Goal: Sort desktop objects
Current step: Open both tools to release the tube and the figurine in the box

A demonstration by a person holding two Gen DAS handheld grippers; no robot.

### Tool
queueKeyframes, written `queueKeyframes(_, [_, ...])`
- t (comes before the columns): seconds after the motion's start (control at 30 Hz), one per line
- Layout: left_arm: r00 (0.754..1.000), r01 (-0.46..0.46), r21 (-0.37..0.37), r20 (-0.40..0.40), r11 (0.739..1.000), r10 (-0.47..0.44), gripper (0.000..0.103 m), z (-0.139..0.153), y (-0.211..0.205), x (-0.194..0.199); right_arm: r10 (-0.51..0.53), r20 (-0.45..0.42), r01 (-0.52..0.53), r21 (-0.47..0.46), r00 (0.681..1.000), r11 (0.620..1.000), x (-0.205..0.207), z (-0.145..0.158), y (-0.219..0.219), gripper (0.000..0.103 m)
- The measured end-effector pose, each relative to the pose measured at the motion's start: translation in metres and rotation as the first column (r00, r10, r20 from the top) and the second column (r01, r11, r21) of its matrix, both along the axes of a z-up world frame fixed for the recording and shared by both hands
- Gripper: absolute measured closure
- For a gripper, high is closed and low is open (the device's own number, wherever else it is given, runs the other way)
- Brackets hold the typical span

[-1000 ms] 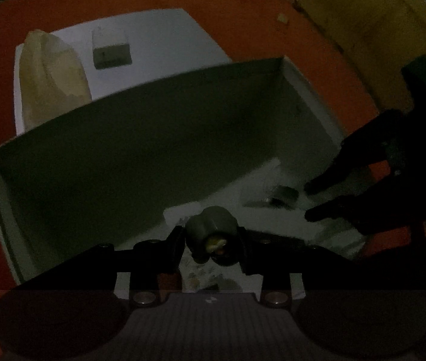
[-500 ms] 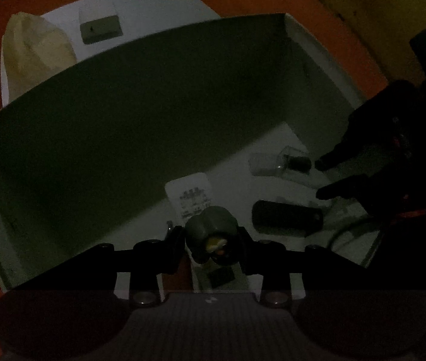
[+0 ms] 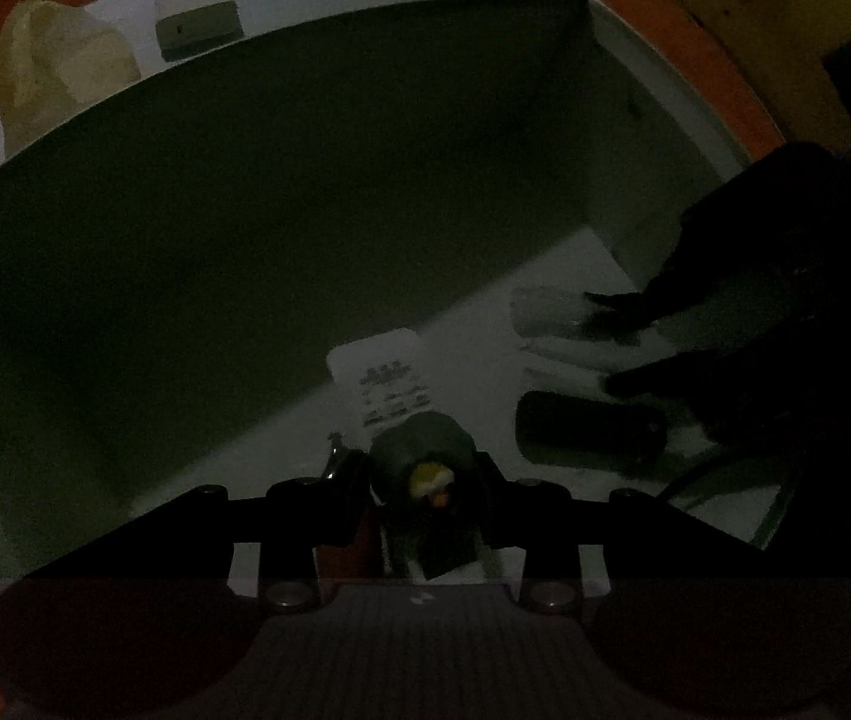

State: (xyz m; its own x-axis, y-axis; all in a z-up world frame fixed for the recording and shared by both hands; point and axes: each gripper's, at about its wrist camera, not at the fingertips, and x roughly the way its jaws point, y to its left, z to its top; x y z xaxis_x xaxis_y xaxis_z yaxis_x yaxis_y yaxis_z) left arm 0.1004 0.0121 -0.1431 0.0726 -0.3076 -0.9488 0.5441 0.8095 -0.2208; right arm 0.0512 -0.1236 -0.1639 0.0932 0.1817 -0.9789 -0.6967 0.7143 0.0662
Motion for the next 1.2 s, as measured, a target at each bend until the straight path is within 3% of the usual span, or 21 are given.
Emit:
queueKeyframes(0.23, [1.0, -0.02, -0.002, 0.016, 1.0, 0.02, 0.071, -0.006, -0.008, 0.004, -0.07, -0.059, 0.067, -0.048, 0.996, 0.997, 0.006, -0.021, -0.002, 0.071])
queueKeyframes(0.53, [0.998, -0.044, -0.006, -0.036, 0.999, 0.043, 0.07, -0.025, -0.009, 0.007, -0.099, -0.099, 0.093, -0.062, 0.99, 0.994, 0.012, -0.026, -0.004, 0.071])
queueKeyframes(0.77, [1.0, -0.018, 0.012, -0.007, 1.0, 0.018, 0.068, -0.025, -0.012, 0.003, -0.103, -0.074, 0.098, -0.07, 0.992, 0.993, 0.013, -0.024, -0.002, 0.069])
queueKeyframes(0.83, [1.0, -0.018, 0.0, 0.002, 1.0, 0.018, 0.063, -0.021, -0.01, 0.002, -0.099, -0.056, 0.095, -0.065, 0.994, 0.993, 0.012, -0.021, -0.002, 0.066])
queueKeyframes(0.9, [1.0, -0.018, -0.017, 0.019, 1.0, 0.018, 0.051, -0.014, -0.009, 0.0, -0.106, -0.049, 0.103, -0.061, 0.993, 0.993, 0.013, -0.017, -0.004, 0.055])
queueKeyframes(0.97, [0.999, -0.017, -0.035, 0.035, 0.999, 0.019, 0.028, -0.007, -0.007, -0.001, -0.115, -0.063, 0.112, -0.05, 0.991, 0.992, 0.014, -0.011, -0.008, 0.052])
queueKeyframes(1.2, [0.995, 0.015, -0.122, 0.104, 0.992, -0.002, 0.018, 0.038, -0.001, -0.001, -0.101, -0.024, 0.101, 0.03, 0.995, 0.994, 0.029, 0.039, -0.017, 0.035])
